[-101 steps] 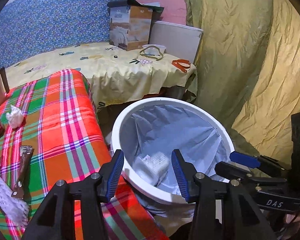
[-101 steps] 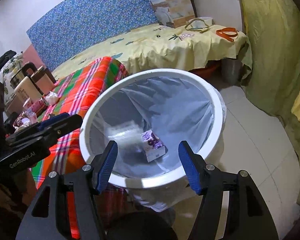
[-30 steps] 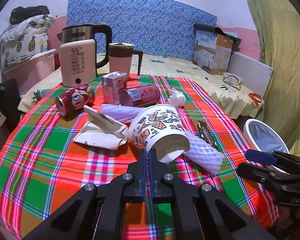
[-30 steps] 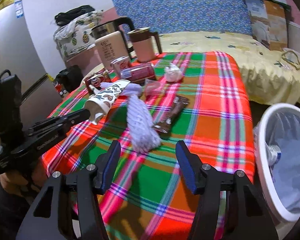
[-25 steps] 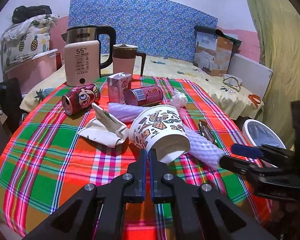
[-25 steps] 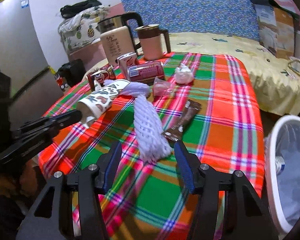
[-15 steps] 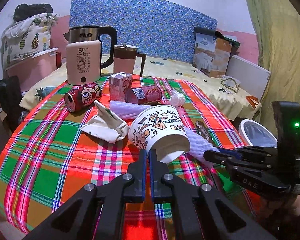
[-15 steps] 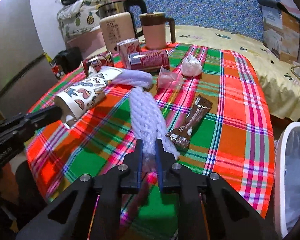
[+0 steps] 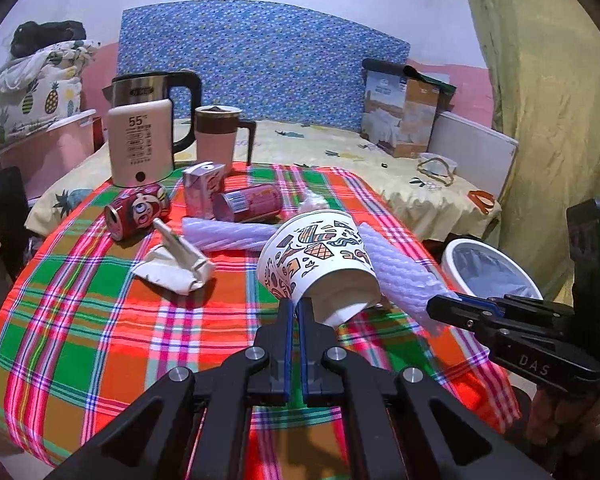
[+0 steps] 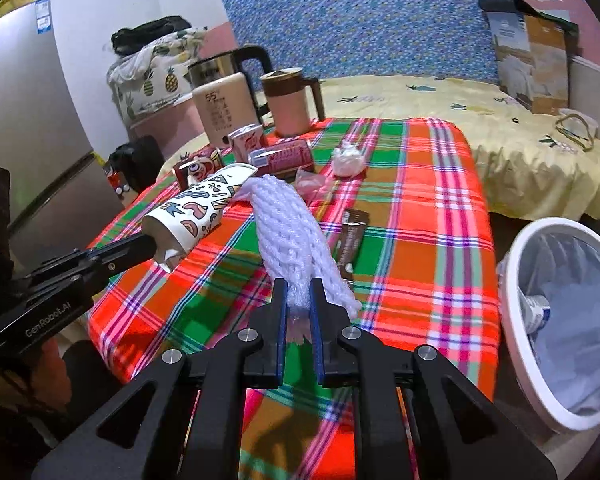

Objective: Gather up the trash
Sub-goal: 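Carry the foam sleeve over the bin and release it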

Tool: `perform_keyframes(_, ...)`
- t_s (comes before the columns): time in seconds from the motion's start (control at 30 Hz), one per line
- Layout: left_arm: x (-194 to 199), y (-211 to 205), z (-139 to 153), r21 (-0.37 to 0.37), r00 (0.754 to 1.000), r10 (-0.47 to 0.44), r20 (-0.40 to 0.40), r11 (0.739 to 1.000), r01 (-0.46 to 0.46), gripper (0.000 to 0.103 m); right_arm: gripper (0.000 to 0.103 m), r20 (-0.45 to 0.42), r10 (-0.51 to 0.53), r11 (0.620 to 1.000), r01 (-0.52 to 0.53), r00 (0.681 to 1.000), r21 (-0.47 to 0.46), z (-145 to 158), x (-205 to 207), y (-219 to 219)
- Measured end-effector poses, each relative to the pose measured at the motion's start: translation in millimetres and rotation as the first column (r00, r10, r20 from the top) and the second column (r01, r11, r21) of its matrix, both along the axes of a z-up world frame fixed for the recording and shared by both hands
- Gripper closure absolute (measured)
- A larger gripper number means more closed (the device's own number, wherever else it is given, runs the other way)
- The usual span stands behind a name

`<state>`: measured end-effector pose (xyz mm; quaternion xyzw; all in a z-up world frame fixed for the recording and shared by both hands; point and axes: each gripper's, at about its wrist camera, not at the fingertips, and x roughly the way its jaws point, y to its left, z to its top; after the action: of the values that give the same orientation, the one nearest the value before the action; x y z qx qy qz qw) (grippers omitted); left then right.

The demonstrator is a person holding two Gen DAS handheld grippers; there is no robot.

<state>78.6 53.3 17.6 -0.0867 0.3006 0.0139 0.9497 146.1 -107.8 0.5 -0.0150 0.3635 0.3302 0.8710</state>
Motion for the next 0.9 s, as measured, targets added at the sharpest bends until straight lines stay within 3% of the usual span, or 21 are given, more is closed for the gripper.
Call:
perform_keyframes(0.43,32.8,-66.2,10.9,-0.009,0.988,-0.153,0.01,0.988,0.153,0.101,0.091,0.003,-0.161,0.987,0.161,0.987,0.026,3.6,2.2,-60.8)
perform_keyframes(0.9,79.5,-152.8,3.7,0.011,0.949,-0.313,-0.028,0.95,0.313,0.101,0.091,-0.011,-0.356,0.934,0.357,0.934,0.016,-3.3,10.9,-127.7)
